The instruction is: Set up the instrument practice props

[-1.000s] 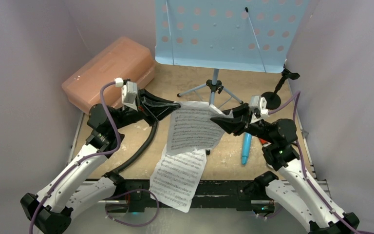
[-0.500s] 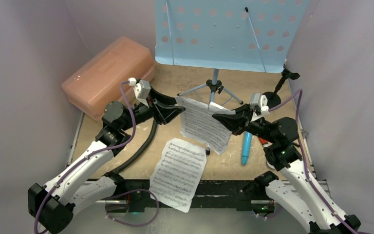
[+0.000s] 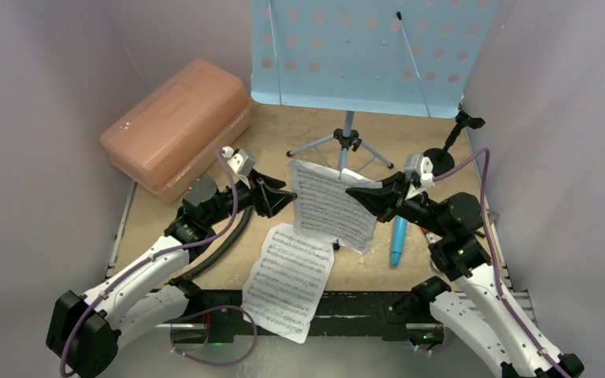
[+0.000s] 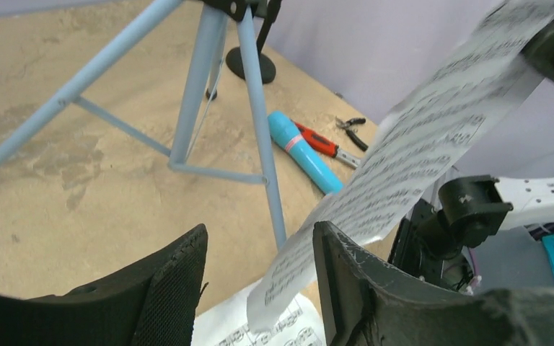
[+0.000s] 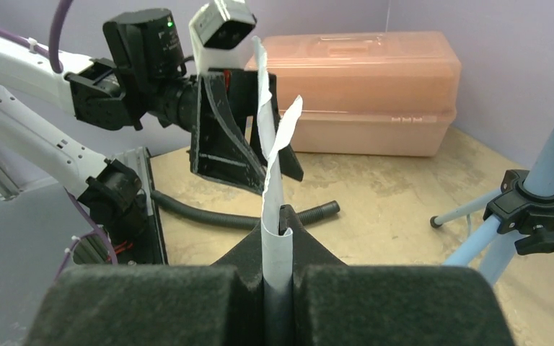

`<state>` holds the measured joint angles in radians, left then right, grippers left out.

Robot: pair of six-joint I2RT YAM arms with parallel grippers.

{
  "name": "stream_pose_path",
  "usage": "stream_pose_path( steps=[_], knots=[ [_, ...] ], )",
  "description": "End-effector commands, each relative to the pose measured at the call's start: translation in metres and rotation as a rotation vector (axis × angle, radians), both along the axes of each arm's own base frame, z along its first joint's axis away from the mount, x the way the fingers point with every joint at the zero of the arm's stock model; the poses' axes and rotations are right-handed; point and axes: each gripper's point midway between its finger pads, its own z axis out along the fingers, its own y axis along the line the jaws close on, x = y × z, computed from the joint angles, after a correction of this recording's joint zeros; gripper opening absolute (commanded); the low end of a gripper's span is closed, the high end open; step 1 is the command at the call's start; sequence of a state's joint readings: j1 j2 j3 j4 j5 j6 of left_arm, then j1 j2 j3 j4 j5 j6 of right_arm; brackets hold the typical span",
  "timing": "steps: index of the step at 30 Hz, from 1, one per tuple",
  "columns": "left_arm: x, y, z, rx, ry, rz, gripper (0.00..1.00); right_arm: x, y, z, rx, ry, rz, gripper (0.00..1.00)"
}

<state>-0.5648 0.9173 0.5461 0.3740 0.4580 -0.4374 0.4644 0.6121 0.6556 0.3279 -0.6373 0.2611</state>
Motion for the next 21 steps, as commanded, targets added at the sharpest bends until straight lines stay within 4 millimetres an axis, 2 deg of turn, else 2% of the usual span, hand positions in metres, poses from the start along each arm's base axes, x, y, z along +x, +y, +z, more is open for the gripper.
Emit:
stream_pose_path(
  steps=[1,2,4,6,11,15,21],
  knots=[
    [-0.008,0.003,0.001,-0.015,-0.067,-0.022,0.55,-0.002,-0.002,0.012,0.012,-0.033,-0.006,0.0],
    [-0.01,0.002,-0.001,-0.016,-0.068,-0.035,0.55,-0.002,-0.001,0.012,0.009,-0.034,-0.002,0.0],
    [-0.015,0.002,-0.006,-0.011,-0.071,-0.057,0.77,-0.002,0.001,0.012,0.001,-0.038,0.011,0.0],
    [-0.023,0.0,-0.008,-0.01,-0.081,-0.093,0.83,-0.001,0.003,0.014,-0.001,-0.037,0.022,0.0],
    [-0.047,-0.004,-0.008,-0.029,-0.18,-0.222,0.83,-0.003,0.005,0.018,0.016,-0.027,0.038,0.0],
    [-0.058,-0.004,0.0,-0.088,-0.229,-0.255,0.82,-0.005,0.005,0.02,0.019,-0.021,0.046,0.0],
    [-0.06,-0.006,-0.001,-0.091,-0.247,-0.276,0.8,-0.004,0.004,0.026,0.036,-0.038,0.035,0.0]
  ],
)
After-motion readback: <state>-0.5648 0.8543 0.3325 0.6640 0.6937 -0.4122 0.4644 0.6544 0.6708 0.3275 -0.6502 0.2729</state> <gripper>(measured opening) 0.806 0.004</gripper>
